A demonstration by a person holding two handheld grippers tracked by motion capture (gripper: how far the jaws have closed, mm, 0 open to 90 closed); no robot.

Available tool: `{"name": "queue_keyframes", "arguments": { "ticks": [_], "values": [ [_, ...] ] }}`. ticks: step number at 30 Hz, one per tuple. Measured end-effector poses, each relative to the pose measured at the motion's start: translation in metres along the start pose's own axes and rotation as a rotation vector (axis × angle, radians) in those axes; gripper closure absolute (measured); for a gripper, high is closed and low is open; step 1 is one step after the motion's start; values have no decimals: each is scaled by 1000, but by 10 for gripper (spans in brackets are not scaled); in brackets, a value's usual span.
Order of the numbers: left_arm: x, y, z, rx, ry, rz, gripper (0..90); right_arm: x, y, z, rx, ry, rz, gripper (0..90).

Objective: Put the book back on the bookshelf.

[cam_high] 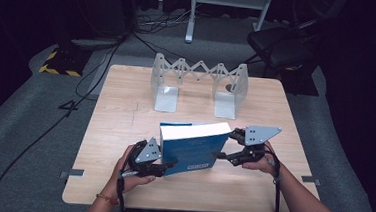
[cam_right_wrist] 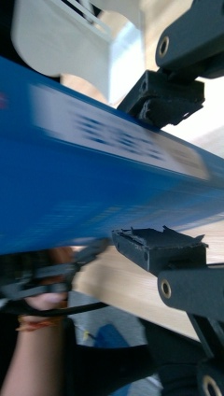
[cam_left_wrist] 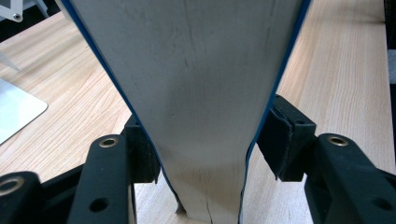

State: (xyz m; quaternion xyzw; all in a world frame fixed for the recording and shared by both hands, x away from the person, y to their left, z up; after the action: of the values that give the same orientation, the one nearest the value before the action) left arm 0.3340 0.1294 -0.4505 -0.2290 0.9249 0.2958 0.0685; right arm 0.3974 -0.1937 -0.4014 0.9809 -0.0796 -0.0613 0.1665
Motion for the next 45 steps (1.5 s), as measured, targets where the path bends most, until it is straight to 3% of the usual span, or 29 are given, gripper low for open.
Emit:
{"name": "queue_keyframes", "arguments": {
  "ticks": [7, 13, 15, 19, 23, 25, 26, 35, 40, 45],
  "values": [
    [-1, -1, 0, 4, 7, -6, 452, 0, 8, -28, 85, -4, -6, 452],
    [-5, -3, -1, 37, 64, 16, 468, 0, 12, -33, 75, -17, -12, 520],
    [-9, -7, -3, 46, 65, 22, 467, -2, 16, -34, 61, -6, -16, 551],
    [-18, -22, -11, 58, 79, 34, 441, -6, 27, -33, 43, -5, -1, 595],
    [-21, -35, -20, 53, 65, 47, 427, -8, 44, -30, 28, -3, 52, 600],
    [-24, -48, -27, 55, 54, 66, 423, -8, 49, -29, 24, -1, 64, 600],
    [-27, -58, -32, 63, 48, 84, 420, -6, 60, -26, 21, -10, 94, 600],
    [-33, -93, -51, 83, 56, 152, 384, 2, 92, -13, 44, -55, 155, 602],
    [-33, -93, -49, 78, 67, 149, 348, 6, 92, -15, 39, -74, 162, 586],
    [-32, -81, -38, 25, 76, 104, 347, 7, 89, -18, 24, -77, 166, 569]
  ]
}}
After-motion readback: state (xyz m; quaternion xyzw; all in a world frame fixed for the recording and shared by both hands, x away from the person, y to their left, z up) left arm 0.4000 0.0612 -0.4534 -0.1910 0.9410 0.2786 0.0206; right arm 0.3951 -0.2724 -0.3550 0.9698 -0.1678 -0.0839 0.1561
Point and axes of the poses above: each handheld gripper's, and its own axes: y roughly backward along the jaws, z roughly out of its underside, x roughly to its right, the point moved 1 cm from there along -y, roughly forward along the jaws, and after that the axes turned 12 degrees about -y, right-handed, at the moved point
